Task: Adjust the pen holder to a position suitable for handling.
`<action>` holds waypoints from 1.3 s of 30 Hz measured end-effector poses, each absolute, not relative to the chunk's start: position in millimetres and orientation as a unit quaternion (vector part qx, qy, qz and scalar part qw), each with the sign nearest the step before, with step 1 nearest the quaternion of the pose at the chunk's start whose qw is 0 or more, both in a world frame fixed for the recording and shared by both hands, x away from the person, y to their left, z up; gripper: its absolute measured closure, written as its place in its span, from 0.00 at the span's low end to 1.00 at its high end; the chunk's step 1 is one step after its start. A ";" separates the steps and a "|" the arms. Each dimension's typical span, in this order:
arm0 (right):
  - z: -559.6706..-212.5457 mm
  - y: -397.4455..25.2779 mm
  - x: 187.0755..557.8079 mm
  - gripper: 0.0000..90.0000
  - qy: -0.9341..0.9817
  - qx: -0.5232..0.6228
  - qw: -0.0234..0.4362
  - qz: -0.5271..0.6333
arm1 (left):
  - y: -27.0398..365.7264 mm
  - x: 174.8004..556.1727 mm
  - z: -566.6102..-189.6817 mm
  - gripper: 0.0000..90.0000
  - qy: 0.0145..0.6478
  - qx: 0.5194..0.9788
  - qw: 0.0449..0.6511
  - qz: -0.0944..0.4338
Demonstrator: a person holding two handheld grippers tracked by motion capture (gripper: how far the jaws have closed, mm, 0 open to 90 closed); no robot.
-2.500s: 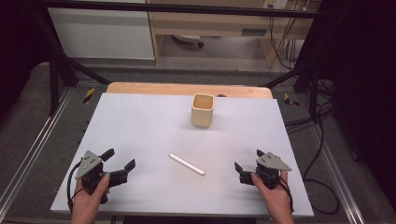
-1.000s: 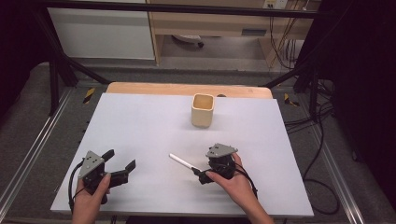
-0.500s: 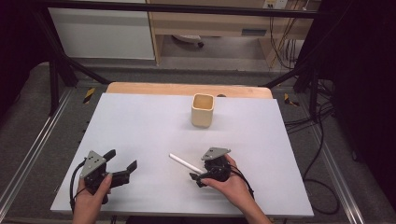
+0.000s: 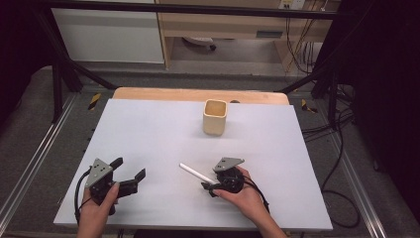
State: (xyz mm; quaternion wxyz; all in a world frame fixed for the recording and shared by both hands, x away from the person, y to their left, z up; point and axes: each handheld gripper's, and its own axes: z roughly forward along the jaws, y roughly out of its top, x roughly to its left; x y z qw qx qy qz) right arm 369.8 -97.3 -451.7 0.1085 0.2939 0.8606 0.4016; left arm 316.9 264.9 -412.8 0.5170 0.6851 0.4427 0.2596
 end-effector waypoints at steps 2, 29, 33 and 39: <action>-452.5 -94.3 369.2 0.40 0.863 0.287 0.110 0.401 | 264.6 317.1 -414.4 0.08 0.444 0.686 0.515 0.258; -458.5 -81.3 371.1 0.88 0.869 0.264 0.120 0.400 | 255.8 317.3 -416.3 0.08 0.436 0.699 0.508 0.252; -453.0 -85.1 367.5 0.88 0.865 0.269 0.121 0.407 | 257.1 315.1 -416.0 0.08 0.437 0.697 0.510 0.252; -441.3 -94.0 363.2 0.88 0.853 0.276 0.138 0.422 | 260.8 312.4 -414.9 0.08 0.442 0.690 0.518 0.246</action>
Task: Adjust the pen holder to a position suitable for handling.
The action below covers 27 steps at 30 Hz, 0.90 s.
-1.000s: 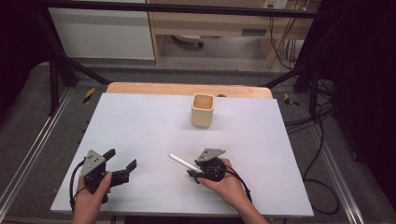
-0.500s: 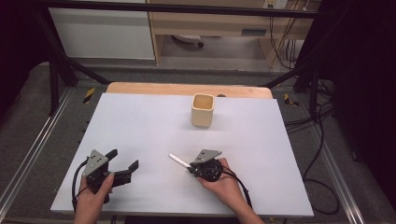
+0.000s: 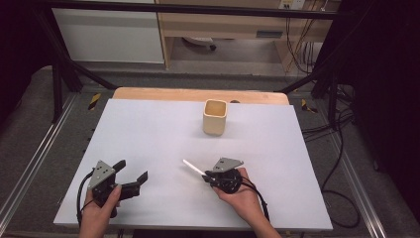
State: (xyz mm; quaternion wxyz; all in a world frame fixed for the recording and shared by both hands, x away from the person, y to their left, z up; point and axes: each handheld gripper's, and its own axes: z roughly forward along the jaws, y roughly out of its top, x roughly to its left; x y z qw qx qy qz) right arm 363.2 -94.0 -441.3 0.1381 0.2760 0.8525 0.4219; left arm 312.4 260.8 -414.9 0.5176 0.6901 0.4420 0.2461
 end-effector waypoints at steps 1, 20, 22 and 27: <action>-439.9 -95.5 362.4 0.88 0.849 0.277 0.140 0.429 | 260.4 312.1 -414.3 0.08 0.442 0.689 0.519 0.245; -409.6 -124.9 350.8 0.88 0.794 0.291 0.183 0.501 | 203.6 329.4 -384.9 0.08 0.411 0.675 0.586 0.178; -409.6 -127.6 350.5 0.88 0.791 0.295 0.187 0.502 | 194.3 335.0 -381.1 0.08 0.407 0.675 0.593 0.168; -405.9 -132.8 348.7 0.88 0.785 0.298 0.191 0.509 | 173.2 344.1 -372.6 0.08 0.391 0.680 0.601 0.153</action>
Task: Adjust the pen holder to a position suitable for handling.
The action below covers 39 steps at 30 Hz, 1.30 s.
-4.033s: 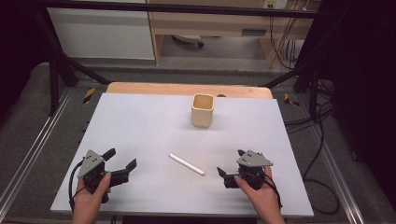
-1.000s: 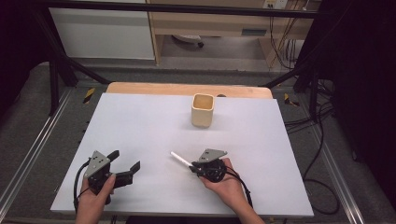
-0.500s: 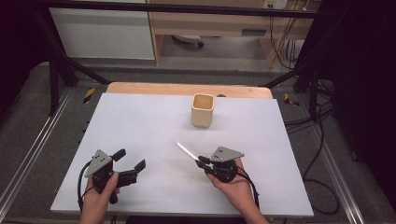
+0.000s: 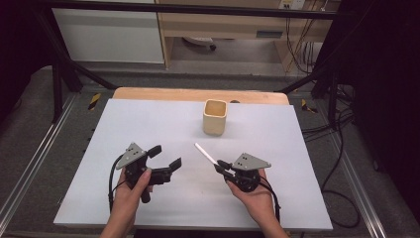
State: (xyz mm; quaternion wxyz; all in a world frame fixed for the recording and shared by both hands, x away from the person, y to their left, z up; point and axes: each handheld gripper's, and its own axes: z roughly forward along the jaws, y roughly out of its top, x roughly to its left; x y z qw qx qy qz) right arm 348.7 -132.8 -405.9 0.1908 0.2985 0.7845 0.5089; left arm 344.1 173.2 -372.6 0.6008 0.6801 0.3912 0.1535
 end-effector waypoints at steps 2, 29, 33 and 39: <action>-405.5 -133.7 347.6 0.88 0.781 0.302 0.188 0.513 | 167.0 346.1 -371.3 0.06 0.392 0.677 0.604 0.149; -395.6 -141.6 342.1 0.88 0.750 0.307 0.220 0.543 | 143.7 359.8 -375.8 0.06 0.432 0.622 0.653 0.030; -395.0 -141.2 341.3 0.88 0.748 0.305 0.222 0.546 | 142.3 361.2 -376.3 0.06 0.433 0.619 0.655 0.018; -393.6 -139.8 339.4 0.88 0.744 0.301 0.227 0.553 | 140.1 362.4 -376.7 0.06 0.436 0.614 0.658 0.006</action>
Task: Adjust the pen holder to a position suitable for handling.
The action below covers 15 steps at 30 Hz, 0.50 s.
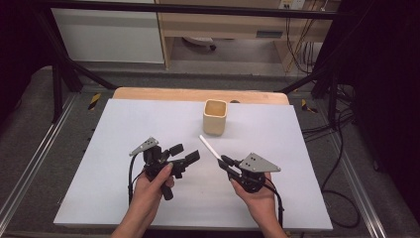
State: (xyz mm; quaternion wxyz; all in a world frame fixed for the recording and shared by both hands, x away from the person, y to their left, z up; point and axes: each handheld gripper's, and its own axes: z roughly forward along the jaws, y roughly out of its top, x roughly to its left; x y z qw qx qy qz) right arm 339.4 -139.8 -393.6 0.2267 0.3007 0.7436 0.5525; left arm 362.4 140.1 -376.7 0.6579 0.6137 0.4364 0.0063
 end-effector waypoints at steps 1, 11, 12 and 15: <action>-393.7 -139.2 339.0 0.88 0.743 0.300 0.227 0.553 | 139.5 362.5 -376.7 0.06 0.436 0.615 0.658 0.006; -393.2 -134.8 336.4 0.88 0.741 0.292 0.229 0.559 | 133.3 363.2 -377.5 0.09 0.437 0.612 0.659 0.003; -393.4 -134.4 336.4 0.88 0.742 0.291 0.229 0.559 | 132.7 363.4 -377.5 0.09 0.437 0.612 0.659 0.003; -393.9 -133.6 336.2 0.88 0.743 0.290 0.228 0.559 | 131.7 364.3 -378.3 0.10 0.438 0.616 0.655 0.006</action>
